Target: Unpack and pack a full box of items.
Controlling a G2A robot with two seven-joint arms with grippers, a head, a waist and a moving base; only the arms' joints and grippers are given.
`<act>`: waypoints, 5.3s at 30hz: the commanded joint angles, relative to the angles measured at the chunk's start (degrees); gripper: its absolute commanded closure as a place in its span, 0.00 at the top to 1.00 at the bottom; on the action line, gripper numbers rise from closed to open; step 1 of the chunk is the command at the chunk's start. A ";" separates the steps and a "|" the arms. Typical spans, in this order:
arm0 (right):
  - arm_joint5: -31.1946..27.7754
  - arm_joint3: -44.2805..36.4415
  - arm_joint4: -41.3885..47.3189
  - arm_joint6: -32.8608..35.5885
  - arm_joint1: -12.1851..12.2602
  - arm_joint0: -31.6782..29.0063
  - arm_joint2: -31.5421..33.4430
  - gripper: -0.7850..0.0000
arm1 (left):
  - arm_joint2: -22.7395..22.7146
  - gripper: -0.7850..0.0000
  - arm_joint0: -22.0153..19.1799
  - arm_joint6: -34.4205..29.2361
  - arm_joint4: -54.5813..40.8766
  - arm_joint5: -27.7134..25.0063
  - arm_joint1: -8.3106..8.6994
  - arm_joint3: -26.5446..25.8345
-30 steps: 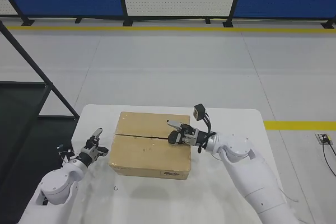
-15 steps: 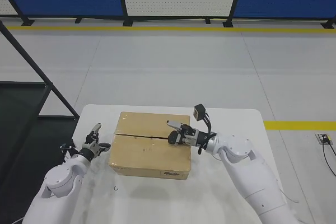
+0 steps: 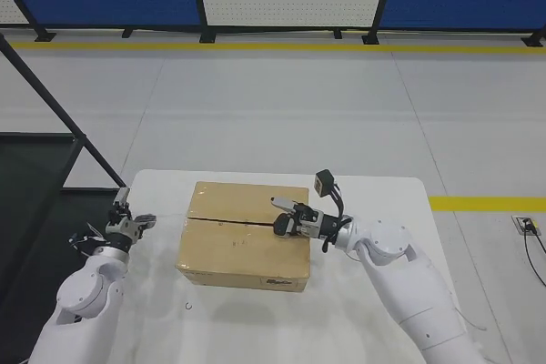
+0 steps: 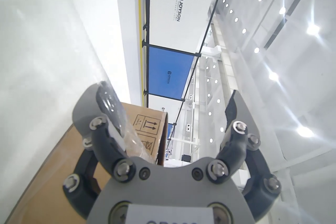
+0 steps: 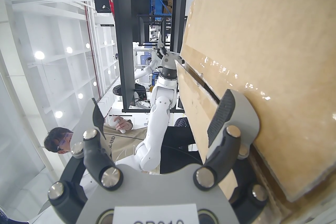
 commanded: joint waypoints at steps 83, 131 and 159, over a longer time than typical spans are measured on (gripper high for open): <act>7.68 -8.08 -2.79 -4.48 3.53 -5.41 4.44 1.00 | 12.28 1.00 -0.02 3.61 29.19 6.88 -2.27 -39.24; 5.51 -15.68 0.27 -5.34 7.00 -14.40 13.11 1.00 | 30.15 1.00 -8.37 -2.99 47.47 14.28 -6.77 -29.87; 0.39 -21.42 5.80 -5.70 9.62 -25.69 22.54 1.00 | 38.39 1.00 -14.25 -3.06 50.43 16.11 -11.44 -21.38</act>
